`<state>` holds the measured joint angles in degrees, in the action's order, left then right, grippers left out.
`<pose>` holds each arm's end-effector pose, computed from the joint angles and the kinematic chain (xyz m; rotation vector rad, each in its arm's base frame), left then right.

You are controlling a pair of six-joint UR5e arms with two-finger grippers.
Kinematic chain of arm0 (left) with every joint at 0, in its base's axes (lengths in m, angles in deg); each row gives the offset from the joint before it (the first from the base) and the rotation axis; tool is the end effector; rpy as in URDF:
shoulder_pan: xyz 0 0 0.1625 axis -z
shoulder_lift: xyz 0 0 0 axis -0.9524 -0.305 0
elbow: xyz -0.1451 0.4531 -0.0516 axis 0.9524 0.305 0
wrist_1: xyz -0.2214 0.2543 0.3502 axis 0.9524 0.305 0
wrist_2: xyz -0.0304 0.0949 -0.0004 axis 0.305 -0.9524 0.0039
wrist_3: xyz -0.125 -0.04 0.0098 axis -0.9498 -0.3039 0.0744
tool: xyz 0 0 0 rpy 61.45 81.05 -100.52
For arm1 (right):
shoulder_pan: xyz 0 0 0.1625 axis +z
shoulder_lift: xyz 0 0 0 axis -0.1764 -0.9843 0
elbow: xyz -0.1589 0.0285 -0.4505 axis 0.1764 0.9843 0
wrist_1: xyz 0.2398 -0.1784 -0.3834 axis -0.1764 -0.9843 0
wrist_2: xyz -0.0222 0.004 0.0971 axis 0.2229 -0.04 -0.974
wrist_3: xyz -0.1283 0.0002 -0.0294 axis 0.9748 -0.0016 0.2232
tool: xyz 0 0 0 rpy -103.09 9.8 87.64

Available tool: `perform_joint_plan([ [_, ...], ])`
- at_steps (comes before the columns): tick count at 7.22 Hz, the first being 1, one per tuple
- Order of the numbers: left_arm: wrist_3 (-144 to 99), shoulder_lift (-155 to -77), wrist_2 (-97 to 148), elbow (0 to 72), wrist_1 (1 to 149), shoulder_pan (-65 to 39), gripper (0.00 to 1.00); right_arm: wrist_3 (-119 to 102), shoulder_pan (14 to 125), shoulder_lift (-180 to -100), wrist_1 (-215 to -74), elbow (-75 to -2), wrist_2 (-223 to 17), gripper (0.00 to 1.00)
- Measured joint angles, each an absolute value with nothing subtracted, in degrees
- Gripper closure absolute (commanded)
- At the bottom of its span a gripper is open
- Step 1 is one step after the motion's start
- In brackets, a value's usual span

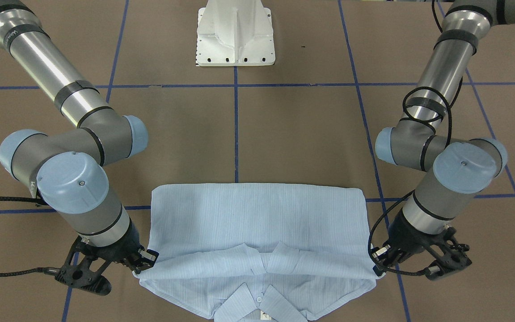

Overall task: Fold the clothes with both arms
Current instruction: 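Lay the hem over the collar and open both grippers, then lower the right gripper to the folded bundle's side edge and grasp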

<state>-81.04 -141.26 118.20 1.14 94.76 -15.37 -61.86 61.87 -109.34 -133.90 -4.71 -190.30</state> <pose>0.4539 -0.8418 0.3941 0.2809 1.0199 -0.4293 -0.5307 -0.8142 0.3202 0.1844 -0.8228 0.3782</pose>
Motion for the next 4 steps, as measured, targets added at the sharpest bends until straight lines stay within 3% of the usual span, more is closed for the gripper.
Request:
perform_joint_plan([
  [2, -82.0, -140.8, 118.3, 1.8, 94.8, -15.4, 0.01, -59.6, 61.5, -110.1, -133.0, -5.2, -189.4, 0.00],
  [4, -82.2, -139.2, 118.5, 4.8, 94.2, -15.3, 0.01, -59.6, 60.1, -114.7, -132.8, -11.4, -189.4, 0.00],
])
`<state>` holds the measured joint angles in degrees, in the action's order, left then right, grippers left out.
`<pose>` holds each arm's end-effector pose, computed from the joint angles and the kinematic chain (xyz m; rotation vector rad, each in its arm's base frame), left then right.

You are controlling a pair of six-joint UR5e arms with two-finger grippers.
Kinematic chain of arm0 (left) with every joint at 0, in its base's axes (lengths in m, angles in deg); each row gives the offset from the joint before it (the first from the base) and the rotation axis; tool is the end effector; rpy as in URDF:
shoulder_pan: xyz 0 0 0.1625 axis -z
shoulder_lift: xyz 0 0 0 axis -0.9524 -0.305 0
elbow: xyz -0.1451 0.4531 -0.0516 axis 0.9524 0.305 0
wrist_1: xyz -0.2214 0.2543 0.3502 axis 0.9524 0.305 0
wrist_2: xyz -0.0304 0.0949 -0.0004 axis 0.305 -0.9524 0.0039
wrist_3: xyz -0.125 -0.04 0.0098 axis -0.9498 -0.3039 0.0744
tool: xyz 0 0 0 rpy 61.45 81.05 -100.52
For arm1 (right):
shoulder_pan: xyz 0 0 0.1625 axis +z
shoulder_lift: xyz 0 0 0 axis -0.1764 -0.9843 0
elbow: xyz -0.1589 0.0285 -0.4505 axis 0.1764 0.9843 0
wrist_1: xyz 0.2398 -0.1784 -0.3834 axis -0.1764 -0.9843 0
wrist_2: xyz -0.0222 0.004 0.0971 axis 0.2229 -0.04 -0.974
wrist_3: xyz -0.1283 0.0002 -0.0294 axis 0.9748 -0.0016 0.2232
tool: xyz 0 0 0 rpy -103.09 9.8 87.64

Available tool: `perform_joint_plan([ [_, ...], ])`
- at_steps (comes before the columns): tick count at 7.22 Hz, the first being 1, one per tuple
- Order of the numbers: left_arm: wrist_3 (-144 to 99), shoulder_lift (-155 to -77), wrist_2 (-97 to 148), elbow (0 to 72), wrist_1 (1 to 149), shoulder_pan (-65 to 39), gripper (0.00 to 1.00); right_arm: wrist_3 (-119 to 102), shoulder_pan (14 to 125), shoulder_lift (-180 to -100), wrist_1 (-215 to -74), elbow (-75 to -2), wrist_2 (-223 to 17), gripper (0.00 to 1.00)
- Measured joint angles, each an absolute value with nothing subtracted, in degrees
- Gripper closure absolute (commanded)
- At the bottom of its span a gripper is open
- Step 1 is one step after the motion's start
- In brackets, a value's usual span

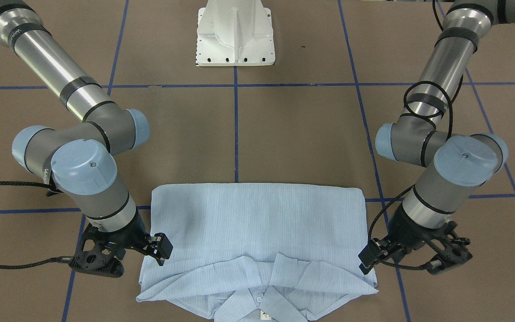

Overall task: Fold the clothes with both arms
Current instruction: 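Lower the right gripper to the folded bundle's side edge and grasp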

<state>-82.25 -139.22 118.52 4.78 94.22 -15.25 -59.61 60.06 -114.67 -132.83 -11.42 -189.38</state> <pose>0.4443 -0.8294 0.3901 0.2788 1.0396 -0.4413 -0.5337 -0.7735 0.3366 0.2266 -0.8449 0.3084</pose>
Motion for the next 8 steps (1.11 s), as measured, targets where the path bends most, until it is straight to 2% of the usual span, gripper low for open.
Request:
perform_joint_plan([
  [3, -82.9, -137.8, 118.6, 7.8, 94.0, -15.2, 0.01, -60.2, 54.8, -125.0, -133.3, -24.1, -189.4, 0.02],
  [4, -83.4, -137.7, 118.6, 8.4, 94.0, -15.2, 0.01, -60.3, 53.6, -127.4, -133.4, -26.4, -189.5, 0.22],
  [6, -84.2, -137.2, 118.6, 9.4, 93.9, -15.3, 0.01, -60.3, 52.0, -129.1, -133.5, -28.1, -190.0, 0.85],
  [7, -84.4, -136.9, 118.6, 9.8, 93.9, -15.4, 0.01, -60.2, 51.8, -129.2, -133.5, -28.3, -190.4, 1.00],
  [8, -84.4, -136.8, 118.6, 10.0, 94.0, -15.4, 0.01, -60.2, 51.7, -129.1, -133.4, -28.3, -190.8, 1.00],
])
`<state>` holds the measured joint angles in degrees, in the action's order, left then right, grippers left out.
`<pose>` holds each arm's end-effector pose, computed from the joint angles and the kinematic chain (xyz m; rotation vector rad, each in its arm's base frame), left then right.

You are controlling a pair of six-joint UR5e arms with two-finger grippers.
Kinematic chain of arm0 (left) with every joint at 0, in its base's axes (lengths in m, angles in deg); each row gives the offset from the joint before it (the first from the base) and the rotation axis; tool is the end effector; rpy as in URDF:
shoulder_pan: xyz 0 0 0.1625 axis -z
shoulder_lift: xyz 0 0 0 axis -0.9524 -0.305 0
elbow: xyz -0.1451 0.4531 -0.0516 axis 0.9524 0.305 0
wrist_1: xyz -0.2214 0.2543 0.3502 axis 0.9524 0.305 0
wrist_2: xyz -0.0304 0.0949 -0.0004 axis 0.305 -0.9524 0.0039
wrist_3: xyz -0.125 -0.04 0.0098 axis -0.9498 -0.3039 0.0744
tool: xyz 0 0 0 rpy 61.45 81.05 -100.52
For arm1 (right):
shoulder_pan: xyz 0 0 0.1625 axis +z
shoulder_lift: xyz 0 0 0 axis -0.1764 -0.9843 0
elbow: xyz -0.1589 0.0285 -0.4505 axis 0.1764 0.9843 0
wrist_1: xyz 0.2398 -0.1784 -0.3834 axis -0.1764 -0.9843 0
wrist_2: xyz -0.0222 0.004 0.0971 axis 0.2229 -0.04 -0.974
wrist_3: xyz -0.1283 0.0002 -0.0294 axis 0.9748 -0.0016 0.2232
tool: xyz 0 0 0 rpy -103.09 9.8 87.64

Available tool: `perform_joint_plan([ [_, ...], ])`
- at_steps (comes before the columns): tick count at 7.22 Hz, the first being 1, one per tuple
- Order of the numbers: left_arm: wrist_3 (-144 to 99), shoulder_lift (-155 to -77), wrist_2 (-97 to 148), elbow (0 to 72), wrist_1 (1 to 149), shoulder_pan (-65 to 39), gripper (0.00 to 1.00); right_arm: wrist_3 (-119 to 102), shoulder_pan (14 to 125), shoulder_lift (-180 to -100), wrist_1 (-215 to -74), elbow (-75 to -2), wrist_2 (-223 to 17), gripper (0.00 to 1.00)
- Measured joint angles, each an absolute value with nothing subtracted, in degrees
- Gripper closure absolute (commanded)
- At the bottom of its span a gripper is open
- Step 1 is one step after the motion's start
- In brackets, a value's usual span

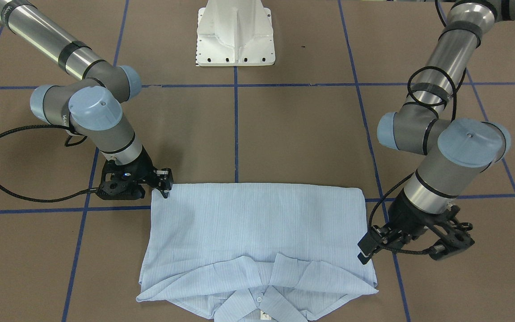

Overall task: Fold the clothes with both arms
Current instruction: 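Lower the right gripper to the folded bundle's side edge and grasp, then drag the folded bundle with the right gripper toward the robot, rotating it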

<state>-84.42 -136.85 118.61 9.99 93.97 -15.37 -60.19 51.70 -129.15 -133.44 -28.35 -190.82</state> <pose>0.4344 -0.8103 0.3739 0.2854 1.0809 -0.4573 -0.5655 -0.6171 0.3872 0.1569 -0.8947 0.1634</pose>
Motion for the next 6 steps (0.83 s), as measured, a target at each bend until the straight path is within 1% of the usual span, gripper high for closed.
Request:
perform_joint_plan([
  [3, -84.5, -136.6, 118.6, 10.1, 94.0, -15.4, 0.01, -60.2, 51.8, -129.2, -133.3, -29.3, -191.3, 1.00],
  [5, -84.5, -136.5, 118.6, 10.5, 94.0, -15.3, 0.01, -60.2, 51.9, -131.0, -133.4, -33.0, -194.1, 1.00],
  [6, -84.9, -136.1, 118.6, 11.3, 94.0, -15.3, 0.01, -60.2, 51.9, -133.8, -133.2, -36.2, -195.0, 1.00],
])
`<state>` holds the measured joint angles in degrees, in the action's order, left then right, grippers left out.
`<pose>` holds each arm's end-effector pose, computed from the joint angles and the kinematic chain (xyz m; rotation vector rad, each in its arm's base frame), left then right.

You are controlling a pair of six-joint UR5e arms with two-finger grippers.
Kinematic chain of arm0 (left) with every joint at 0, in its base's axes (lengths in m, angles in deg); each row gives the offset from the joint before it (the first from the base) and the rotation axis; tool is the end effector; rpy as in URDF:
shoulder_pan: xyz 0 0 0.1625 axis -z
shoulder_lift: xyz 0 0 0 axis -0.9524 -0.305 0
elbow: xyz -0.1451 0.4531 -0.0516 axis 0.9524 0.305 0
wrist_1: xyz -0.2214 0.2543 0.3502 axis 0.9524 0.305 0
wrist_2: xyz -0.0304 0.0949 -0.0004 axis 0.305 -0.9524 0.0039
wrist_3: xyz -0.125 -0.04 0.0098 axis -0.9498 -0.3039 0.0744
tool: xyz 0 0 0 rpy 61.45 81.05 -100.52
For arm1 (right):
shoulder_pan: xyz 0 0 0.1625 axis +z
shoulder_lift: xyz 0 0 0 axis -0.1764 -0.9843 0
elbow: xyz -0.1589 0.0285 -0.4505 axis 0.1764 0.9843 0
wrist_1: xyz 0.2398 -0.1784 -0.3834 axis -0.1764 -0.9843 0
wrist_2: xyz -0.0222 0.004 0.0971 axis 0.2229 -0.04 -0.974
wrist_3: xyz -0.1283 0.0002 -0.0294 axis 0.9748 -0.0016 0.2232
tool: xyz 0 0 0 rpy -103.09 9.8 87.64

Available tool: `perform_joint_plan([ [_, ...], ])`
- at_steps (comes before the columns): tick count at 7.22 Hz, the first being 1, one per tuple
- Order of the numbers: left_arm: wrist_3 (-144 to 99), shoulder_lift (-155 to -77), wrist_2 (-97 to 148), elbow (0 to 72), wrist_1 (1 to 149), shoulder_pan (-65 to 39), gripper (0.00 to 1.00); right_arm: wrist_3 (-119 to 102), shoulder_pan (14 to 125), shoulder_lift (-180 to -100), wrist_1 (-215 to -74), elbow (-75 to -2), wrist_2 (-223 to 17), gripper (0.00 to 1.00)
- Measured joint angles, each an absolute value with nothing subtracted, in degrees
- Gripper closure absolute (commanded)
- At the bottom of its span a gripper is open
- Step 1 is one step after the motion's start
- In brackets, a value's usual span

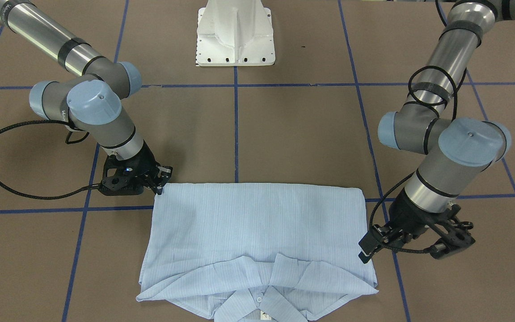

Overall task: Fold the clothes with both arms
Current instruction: 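Drag the folded bundle with the right gripper toward the robot, rotating it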

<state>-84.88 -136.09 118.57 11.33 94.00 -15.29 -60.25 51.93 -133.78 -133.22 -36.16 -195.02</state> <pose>0.4297 -0.8056 0.3718 0.2892 1.0899 -0.4625 -0.5332 -0.5808 0.3708 0.1315 -0.9734 0.1199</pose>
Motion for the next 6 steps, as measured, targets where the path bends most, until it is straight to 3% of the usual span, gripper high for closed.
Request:
perform_joint_plan([
  [6, -88.8, -133.1, 118.6, 17.3, 93.0, -16.5, 0.01, -60.5, 43.5, -163.0, -132.8, -63.7, -195.0, 1.00],
])
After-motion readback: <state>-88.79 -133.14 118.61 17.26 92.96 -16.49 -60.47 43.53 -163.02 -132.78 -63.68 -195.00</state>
